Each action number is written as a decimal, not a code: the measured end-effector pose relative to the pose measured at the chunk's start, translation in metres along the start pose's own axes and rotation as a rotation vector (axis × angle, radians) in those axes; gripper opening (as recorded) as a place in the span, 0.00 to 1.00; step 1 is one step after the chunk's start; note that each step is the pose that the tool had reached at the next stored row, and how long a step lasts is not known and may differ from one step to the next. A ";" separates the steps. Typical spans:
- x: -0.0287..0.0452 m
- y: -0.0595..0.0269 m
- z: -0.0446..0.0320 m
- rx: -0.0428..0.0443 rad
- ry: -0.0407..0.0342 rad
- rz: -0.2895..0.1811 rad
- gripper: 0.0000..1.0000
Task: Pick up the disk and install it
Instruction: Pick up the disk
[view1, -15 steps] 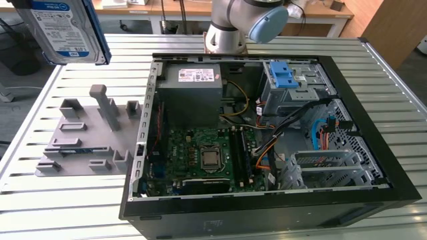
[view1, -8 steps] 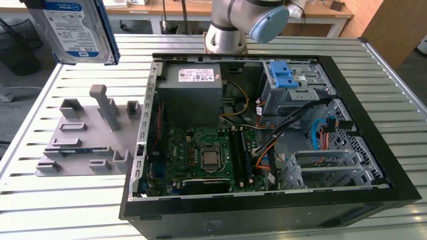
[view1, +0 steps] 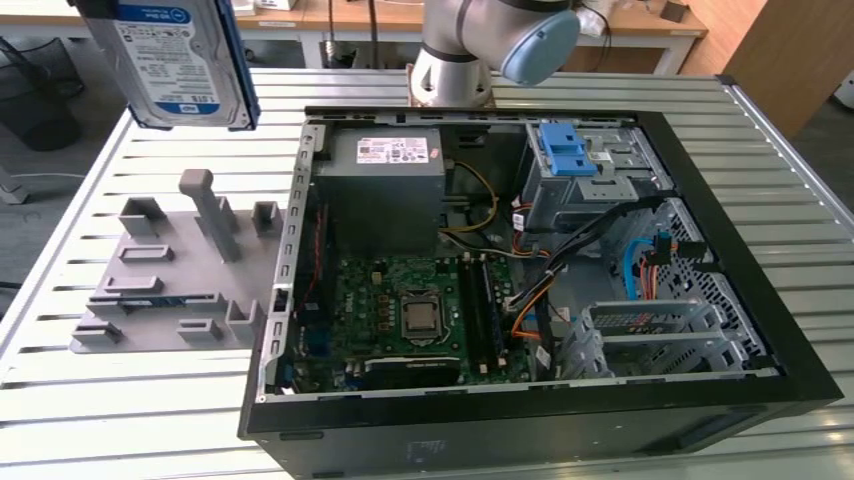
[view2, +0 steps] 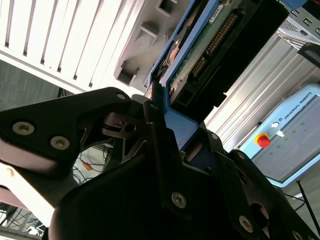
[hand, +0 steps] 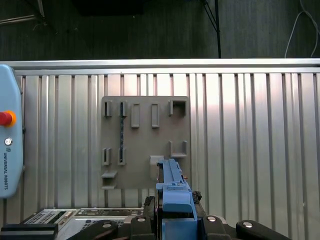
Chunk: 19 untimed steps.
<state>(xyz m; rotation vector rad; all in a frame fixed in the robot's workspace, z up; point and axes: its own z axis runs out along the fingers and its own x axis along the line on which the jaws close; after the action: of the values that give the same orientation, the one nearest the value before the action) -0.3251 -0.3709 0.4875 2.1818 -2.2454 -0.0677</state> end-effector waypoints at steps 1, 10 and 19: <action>-0.0001 -0.0025 -0.0001 -0.0009 0.0000 0.000 0.36; -0.0007 -0.0242 -0.0008 -0.0068 0.0001 0.000 0.36; 0.0023 -0.0340 -0.0014 -0.0086 0.0002 0.000 0.36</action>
<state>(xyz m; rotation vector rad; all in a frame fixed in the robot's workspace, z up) -0.2912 -0.3743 0.4875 2.1772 -2.2409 -0.0769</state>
